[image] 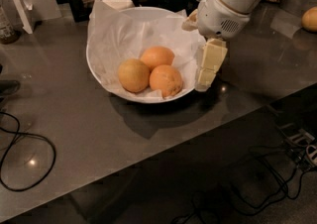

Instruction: Pick orange from white bowl

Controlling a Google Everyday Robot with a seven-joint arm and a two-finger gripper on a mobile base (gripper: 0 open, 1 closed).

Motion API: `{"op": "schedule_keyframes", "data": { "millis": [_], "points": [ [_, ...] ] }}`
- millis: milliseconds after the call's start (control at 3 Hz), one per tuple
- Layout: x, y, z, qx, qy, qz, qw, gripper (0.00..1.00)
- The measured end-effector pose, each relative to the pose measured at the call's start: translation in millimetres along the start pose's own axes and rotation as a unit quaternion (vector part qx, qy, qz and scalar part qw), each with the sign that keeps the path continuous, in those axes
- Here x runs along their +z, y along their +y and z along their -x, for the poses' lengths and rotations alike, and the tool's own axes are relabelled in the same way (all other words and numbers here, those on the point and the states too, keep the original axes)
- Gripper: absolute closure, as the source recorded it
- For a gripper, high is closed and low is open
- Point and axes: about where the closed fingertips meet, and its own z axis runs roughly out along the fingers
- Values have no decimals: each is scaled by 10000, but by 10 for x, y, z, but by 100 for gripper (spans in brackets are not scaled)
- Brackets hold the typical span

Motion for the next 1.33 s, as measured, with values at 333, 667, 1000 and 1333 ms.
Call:
{"op": "schedule_keyframes", "data": {
  "millis": [333,667,1000,1333],
  "points": [
    [85,7,93,-243,298,19,9993,0],
    [85,8,94,-245,302,19,9992,17],
    [85,7,95,-247,300,18,9992,30],
    [103,-21,135,-314,197,-16,9993,29]
  ]
}}
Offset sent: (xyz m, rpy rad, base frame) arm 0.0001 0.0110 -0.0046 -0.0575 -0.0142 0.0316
